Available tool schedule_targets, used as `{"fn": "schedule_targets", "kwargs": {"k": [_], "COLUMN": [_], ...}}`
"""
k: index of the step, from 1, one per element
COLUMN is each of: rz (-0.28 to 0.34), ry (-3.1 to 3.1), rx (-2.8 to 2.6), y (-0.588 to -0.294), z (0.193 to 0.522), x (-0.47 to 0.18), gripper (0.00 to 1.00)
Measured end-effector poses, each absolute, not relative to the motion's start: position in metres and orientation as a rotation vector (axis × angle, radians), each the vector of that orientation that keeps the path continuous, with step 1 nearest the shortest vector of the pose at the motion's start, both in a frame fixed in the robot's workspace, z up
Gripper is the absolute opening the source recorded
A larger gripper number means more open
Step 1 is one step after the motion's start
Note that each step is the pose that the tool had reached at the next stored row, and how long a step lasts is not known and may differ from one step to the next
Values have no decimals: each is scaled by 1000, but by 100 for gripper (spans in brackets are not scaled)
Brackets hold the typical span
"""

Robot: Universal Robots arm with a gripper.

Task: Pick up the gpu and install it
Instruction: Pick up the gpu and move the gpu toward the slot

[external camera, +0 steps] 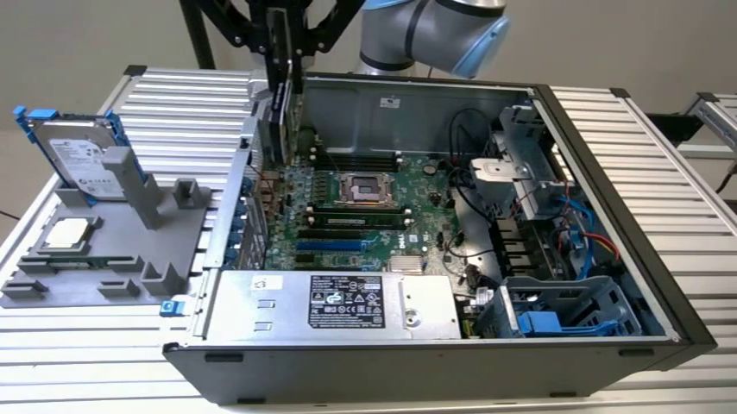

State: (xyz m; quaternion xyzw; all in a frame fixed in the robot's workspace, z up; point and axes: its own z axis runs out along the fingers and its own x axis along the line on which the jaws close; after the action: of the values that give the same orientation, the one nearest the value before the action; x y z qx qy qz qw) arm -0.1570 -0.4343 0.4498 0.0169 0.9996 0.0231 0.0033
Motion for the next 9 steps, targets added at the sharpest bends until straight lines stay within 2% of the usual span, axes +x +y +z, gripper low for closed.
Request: {"fn": "schedule_targets", "kwargs": {"k": [9], "rz": [72], "ry": [3134], "rx": [53], "y": [-434], "z": [450], "x": [-150], "gripper": [0]}}
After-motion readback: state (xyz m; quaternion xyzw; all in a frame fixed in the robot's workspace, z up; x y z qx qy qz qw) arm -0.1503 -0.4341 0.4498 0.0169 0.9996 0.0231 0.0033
